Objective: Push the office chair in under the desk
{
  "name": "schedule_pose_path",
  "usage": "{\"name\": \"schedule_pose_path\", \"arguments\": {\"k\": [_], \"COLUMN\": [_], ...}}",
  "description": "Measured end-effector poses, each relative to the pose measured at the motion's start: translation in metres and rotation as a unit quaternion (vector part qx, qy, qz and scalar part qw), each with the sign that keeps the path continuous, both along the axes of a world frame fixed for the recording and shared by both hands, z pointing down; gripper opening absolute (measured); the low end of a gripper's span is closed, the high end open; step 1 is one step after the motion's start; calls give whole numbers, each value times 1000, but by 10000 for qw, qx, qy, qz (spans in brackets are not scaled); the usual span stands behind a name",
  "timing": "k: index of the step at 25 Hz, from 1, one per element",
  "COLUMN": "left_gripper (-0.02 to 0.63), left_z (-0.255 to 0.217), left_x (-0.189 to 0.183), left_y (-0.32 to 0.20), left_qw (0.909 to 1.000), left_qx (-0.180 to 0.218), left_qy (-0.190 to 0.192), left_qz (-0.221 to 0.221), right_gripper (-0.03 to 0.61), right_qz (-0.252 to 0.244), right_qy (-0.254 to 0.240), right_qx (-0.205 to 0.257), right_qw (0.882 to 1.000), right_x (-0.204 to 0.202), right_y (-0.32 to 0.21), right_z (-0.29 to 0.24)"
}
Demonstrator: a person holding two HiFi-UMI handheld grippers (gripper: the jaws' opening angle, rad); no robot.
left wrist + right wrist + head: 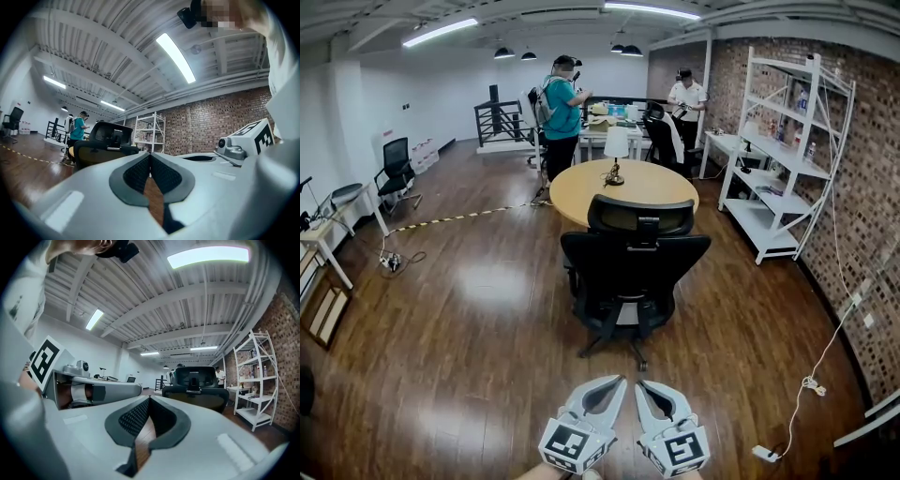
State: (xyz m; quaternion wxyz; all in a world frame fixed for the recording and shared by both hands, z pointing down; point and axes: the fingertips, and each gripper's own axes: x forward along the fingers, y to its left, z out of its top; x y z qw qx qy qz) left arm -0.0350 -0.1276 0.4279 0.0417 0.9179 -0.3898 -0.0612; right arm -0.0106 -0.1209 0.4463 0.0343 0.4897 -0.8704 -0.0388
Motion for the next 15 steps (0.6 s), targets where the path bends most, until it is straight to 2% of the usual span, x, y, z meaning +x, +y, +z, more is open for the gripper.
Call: {"name": "schedule_pose_path", "arguments": {"k": [15], "left_gripper": [17], "left_z": [6], "left_x": [5], "left_y": [12], "left_qw": [9999], "left_qx": [19], "left_qy": [-125], "left_qz": [38], "right_gripper": [0], "right_qz": [-19], "right_qy": [-117], "right_qx": [44], "right_qw": [9999], "right_x": [3], "right_y": [13], "right_z": [0]}}
